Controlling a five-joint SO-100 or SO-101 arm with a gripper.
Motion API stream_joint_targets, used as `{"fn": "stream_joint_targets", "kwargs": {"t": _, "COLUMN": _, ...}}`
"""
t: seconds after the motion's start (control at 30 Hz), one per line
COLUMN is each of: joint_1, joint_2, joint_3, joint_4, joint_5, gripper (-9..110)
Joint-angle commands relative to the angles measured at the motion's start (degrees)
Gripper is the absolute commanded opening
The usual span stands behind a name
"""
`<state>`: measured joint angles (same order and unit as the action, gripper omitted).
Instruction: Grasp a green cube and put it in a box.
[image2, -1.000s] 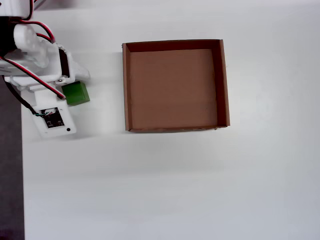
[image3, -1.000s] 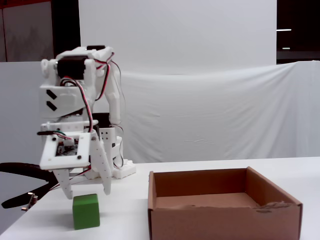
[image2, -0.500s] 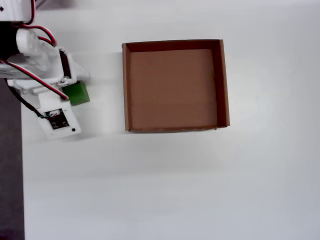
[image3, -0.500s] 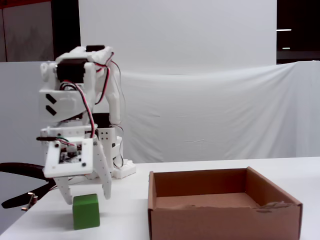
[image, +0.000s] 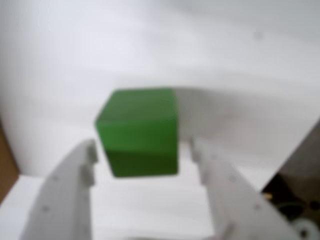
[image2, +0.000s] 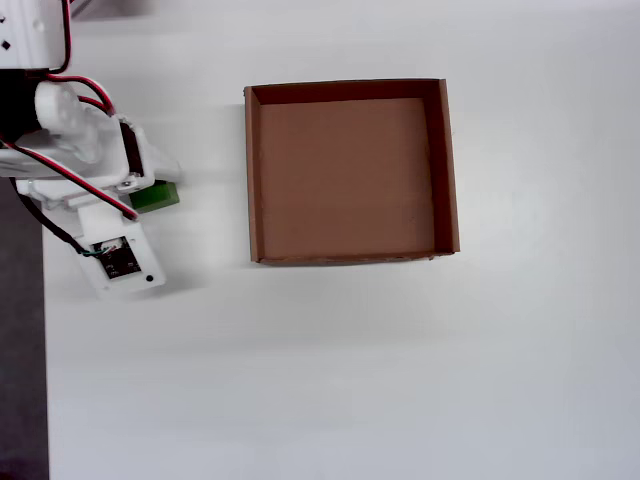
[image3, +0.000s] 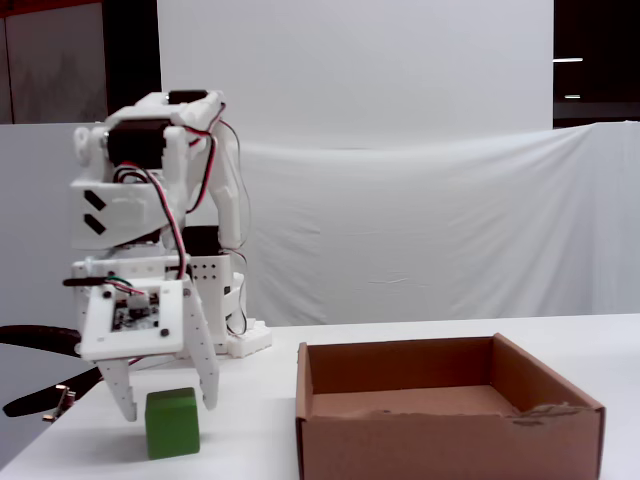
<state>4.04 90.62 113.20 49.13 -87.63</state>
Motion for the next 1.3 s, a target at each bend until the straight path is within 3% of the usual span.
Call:
{"fn": "stream_joint_targets", "kwargs": {"t": 0.0, "joint_1": 0.5, "joint_2": 0.3, "joint_3": -2.8, "joint_4": -0.8, "joint_5": -1.7, "gripper": 27}}
{"fn": "stream_joint_targets", "kwargs": {"t": 0.93, "joint_1": -1.8, "joint_2": -2.3, "joint_3": -2.9, "joint_4": -4.5, "joint_5": -1.7, "gripper": 27}}
{"fn": "stream_joint_targets", "kwargs": {"t": 1.27, "joint_1": -1.8, "joint_2": -1.6, "joint_3": -2.3, "joint_4": -4.6, "joint_5": -1.7, "gripper": 21}}
